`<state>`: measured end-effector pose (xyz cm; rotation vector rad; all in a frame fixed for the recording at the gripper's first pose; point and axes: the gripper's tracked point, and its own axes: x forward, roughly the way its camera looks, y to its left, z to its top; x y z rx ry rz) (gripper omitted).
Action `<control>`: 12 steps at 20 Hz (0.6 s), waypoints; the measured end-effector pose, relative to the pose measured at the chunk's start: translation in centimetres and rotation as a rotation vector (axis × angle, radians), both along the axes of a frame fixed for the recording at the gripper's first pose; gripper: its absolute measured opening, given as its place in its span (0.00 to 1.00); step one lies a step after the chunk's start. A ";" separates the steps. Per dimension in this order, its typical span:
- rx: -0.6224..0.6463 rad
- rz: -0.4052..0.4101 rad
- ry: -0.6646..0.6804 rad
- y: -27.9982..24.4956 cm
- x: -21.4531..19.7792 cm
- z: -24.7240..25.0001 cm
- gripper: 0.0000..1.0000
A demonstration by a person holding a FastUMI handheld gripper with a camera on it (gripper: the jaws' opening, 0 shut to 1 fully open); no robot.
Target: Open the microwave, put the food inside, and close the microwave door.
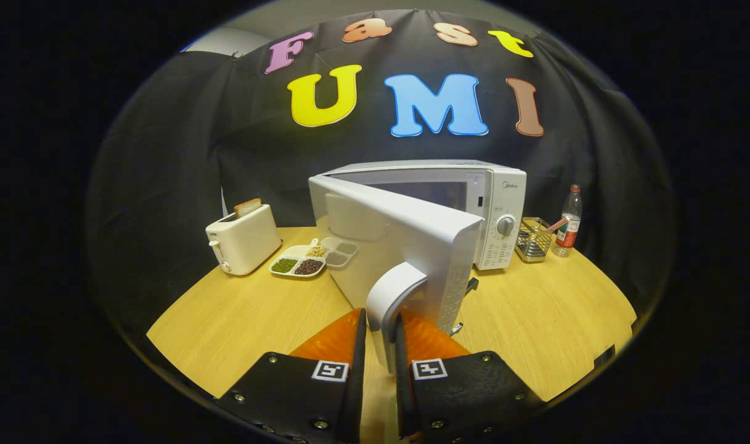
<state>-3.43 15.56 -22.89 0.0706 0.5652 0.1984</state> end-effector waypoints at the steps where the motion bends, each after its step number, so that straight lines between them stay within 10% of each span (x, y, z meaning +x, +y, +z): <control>1: 0.005 0.005 0.007 0.7 -0.3 -0.1 0.23; 12: -0.016 0.050 -0.002 7.4 -4.2 0.2 0.25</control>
